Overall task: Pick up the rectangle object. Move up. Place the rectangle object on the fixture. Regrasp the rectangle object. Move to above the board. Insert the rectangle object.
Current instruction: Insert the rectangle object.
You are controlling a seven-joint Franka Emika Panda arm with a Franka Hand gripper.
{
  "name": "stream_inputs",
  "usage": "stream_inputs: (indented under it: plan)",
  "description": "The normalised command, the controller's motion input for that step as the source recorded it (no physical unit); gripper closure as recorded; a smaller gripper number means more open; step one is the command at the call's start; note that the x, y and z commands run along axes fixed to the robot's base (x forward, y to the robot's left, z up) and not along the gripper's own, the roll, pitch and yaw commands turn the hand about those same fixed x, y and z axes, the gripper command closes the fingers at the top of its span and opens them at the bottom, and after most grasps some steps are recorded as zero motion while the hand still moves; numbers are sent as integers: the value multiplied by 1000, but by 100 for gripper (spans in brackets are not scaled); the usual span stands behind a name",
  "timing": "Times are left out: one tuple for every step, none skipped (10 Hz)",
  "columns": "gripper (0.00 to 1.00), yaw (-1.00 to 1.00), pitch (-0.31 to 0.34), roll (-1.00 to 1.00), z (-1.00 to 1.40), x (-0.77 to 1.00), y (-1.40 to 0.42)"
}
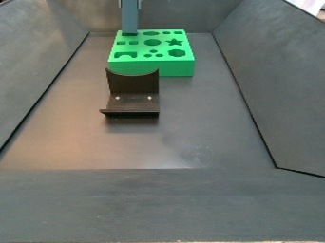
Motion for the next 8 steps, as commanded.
stream_inputs:
  plan:
    - [100, 0, -26, 126, -231, 123, -14]
    - [100, 0, -26, 114, -197, 160, -109]
    - [100, 0, -11, 134, -177, 111, -97]
    - [100, 0, -9, 137, -149, 31, -111]
    - [100, 0, -11, 127, -149, 0, -69]
    - [100, 0, -26, 163, -323, 0, 0]
    - [100, 0, 0, 233, -349, 0, 0]
    - [100, 0, 0, 224, -363, 0, 0]
